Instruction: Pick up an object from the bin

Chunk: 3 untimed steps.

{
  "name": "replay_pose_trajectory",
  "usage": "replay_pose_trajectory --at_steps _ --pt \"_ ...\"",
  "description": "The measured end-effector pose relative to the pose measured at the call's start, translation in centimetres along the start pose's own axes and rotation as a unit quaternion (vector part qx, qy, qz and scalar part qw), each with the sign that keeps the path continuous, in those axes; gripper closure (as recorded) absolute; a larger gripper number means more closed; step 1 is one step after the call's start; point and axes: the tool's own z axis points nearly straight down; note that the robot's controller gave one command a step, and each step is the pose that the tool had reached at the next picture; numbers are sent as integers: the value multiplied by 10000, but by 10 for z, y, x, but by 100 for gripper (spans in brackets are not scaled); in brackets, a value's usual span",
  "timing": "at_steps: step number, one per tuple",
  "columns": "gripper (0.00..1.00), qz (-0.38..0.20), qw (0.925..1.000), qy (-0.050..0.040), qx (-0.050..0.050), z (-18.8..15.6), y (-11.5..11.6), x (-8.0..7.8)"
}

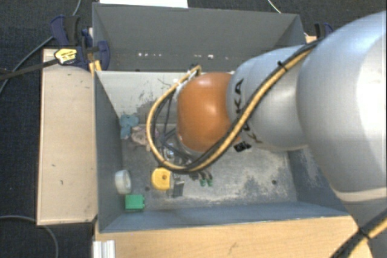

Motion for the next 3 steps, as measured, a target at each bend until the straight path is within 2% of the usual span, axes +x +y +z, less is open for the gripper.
replay_pose_trajectory --at_steps 3 --pt "100 24 10000 -45 -8 -58 1 -2"
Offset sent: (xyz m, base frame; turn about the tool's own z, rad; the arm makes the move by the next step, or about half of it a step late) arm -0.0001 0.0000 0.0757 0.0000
